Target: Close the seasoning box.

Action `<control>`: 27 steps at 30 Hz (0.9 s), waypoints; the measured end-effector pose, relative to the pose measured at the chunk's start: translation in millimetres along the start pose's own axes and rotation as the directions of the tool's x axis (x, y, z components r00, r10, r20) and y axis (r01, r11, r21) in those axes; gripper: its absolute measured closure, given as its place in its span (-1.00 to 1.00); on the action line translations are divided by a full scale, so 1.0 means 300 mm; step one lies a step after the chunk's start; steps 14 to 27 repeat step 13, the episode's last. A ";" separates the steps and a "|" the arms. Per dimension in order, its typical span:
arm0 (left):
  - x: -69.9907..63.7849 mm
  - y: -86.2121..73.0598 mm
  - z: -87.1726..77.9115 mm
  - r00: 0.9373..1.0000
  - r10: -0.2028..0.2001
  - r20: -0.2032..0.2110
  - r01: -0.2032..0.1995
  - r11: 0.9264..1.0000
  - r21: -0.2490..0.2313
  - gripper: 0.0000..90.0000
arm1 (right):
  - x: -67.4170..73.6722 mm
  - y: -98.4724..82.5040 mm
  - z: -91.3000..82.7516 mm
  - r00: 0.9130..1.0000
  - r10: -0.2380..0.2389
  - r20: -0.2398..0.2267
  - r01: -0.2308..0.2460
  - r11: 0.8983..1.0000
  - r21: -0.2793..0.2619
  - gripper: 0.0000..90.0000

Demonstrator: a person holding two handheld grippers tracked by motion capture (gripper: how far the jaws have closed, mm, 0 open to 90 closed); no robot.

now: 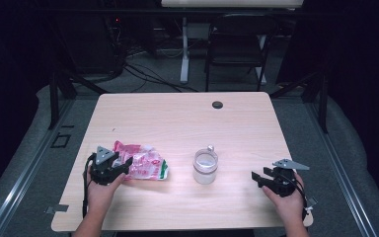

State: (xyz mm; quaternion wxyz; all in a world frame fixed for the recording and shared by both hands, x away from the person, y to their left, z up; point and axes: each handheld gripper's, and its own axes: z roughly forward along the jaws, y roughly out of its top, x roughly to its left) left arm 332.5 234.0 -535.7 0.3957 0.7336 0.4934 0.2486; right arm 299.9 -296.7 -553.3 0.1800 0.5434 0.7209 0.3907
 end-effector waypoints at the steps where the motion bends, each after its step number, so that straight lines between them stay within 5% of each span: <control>1: 0.000 0.000 0.001 1.000 0.002 0.000 -0.002 1.000 0.001 -0.09 | -0.001 -0.002 0.003 1.000 0.007 -0.005 -0.007 1.000 0.000 -0.04; 27: 0.007 0.000 0.009 1.000 -0.022 0.004 0.022 1.000 0.003 -0.09 | -0.008 -0.014 0.029 0.999 0.036 -0.027 -0.035 0.999 0.028 -0.03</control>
